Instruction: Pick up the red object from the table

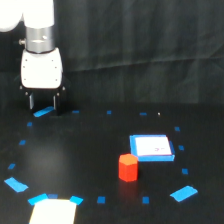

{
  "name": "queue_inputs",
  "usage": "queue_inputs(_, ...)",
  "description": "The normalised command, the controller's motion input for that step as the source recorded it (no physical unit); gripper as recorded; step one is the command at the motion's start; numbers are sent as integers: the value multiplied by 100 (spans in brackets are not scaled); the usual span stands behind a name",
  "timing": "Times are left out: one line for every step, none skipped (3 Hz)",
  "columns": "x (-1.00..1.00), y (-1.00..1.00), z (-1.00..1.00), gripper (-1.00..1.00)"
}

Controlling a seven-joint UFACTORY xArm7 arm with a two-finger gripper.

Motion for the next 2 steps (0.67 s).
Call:
queue_inputs(100, -69, -23, 100)
queue_inputs(100, -80, -13, 90)
